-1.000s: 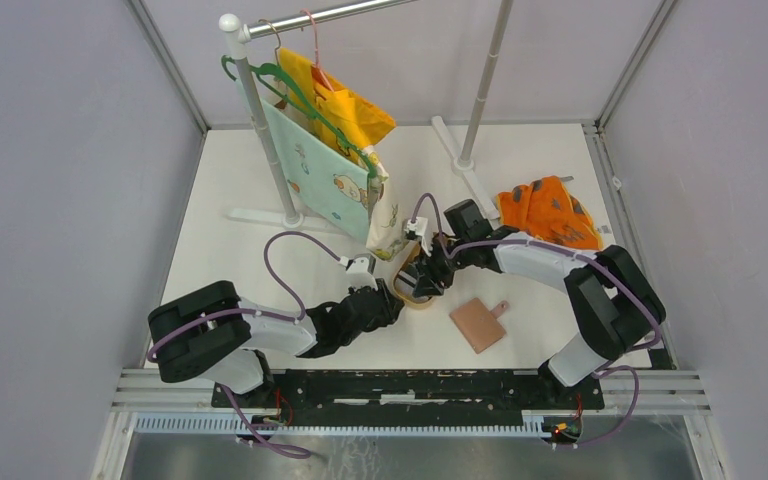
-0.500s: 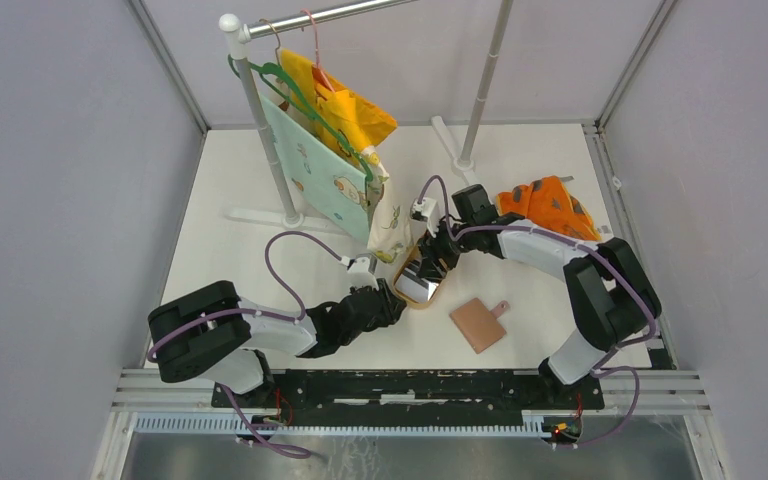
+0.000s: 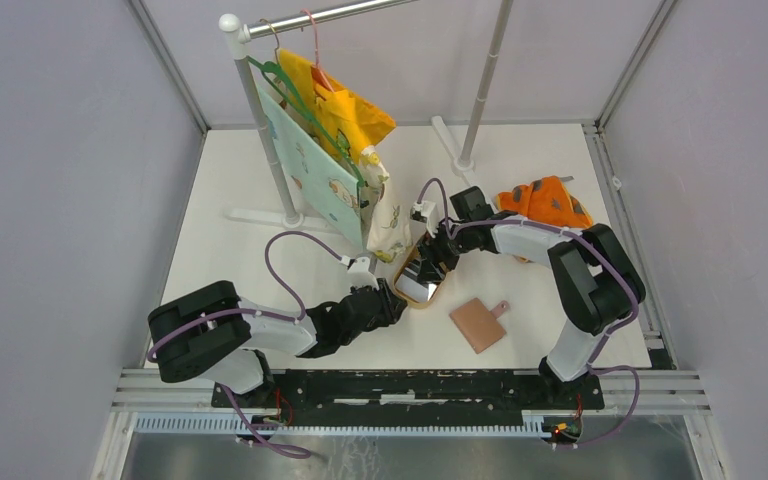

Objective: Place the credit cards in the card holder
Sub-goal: Pick up the credit card from the storage box.

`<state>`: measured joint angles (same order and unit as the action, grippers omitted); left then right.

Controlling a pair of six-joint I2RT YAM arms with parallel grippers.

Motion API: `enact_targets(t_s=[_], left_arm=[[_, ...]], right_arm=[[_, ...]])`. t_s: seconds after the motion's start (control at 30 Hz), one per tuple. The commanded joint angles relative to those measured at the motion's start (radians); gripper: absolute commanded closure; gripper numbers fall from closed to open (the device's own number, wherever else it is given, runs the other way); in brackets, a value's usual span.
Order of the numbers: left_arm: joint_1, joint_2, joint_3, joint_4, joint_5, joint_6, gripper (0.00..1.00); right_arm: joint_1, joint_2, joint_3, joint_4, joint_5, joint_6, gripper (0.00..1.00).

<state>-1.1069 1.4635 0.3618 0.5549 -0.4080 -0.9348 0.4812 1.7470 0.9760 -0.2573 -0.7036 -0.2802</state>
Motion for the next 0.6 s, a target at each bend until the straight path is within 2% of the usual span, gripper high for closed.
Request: enact_targets(t_s=[0.0,0.4,0.57], left_arm=[[0.011,0.000,0.034,0.033,-0.015,0.030,0.63],[0.038,0.006,0.073,0.001,-0.007,0.047,0.63],[0.041,0.004,0.077,0.001,-0.005,0.051,0.63]], right_arm=[[-0.007,-0.019,-0.010,0.010,-0.126,0.038,0.35],[-0.015,-0.072,-0.087,0.130,-0.336,0.195,0.40],[-0.016,-0.084,-0.126,0.216,-0.369,0.278,0.40]])
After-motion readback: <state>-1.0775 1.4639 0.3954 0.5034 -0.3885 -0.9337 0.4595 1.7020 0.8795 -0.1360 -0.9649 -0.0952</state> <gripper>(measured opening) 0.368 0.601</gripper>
